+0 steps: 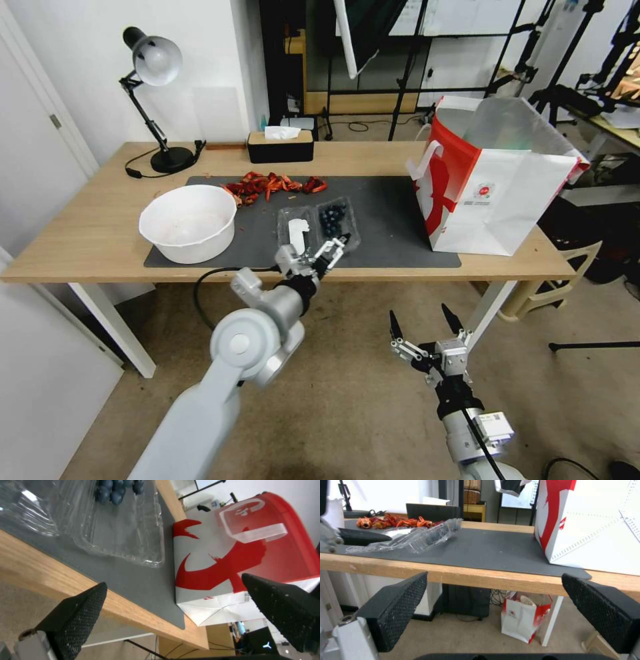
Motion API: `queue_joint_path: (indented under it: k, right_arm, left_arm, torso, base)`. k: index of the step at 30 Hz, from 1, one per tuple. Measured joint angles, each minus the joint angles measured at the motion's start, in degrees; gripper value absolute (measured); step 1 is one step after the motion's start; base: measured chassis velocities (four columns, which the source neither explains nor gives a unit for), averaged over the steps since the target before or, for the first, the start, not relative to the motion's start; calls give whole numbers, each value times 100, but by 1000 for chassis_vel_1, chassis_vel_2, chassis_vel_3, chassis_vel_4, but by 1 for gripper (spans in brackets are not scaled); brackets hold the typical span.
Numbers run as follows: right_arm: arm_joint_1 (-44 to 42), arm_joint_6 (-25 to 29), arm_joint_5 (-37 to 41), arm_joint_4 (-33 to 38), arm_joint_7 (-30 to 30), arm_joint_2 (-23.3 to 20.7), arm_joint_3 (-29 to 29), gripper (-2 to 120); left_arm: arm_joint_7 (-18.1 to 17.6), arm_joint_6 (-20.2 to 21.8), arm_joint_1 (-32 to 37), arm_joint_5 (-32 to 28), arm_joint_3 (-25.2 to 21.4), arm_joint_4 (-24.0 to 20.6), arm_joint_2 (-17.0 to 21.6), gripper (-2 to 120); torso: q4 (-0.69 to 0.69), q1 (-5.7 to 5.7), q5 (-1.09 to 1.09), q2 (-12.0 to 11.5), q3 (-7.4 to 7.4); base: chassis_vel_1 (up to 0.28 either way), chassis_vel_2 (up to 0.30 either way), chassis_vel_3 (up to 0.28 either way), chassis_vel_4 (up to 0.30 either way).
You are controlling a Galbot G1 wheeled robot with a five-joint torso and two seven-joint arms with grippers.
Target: Close the takeout container lid, then place the container into the takeout bag.
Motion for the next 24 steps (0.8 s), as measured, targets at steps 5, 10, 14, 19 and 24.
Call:
queue_joint_path:
  k: [5, 10, 14, 19, 24]
  right_arm:
    - [9, 13, 14, -45, 3, 0, 35, 100]
    - [24, 16, 19, -68, 4, 0, 51, 100]
    - [49, 17, 25, -82, 4, 0, 59, 100]
    - [58, 15, 26, -84, 5, 0, 60, 100]
    - [61, 14, 26, -100, 5, 0, 63, 100]
  left_arm:
    - [12, -35, -181, 23, 75, 232, -34, 100]
    - [40, -38, -222, 30, 75, 310, -27, 100]
    - [71, -44, -280, 35, 69, 416, -22, 100]
    - [82, -49, -315, 41, 51, 499, -31, 100]
    - [121, -54, -317, 62, 33, 609, -27, 100]
  torso:
    - [0, 0, 0, 0, 0]
    - [0, 0, 0, 0, 0]
    - [0, 0, 0, 0, 0]
    - [0, -1, 0, 0, 0]
    - [0, -1, 0, 0, -1]
  base:
    - [0, 0, 0, 0]
    - [0, 0, 0, 0]
    - [0, 0, 0, 0]
    - [0, 0, 0, 0]
    - [0, 0, 0, 0]
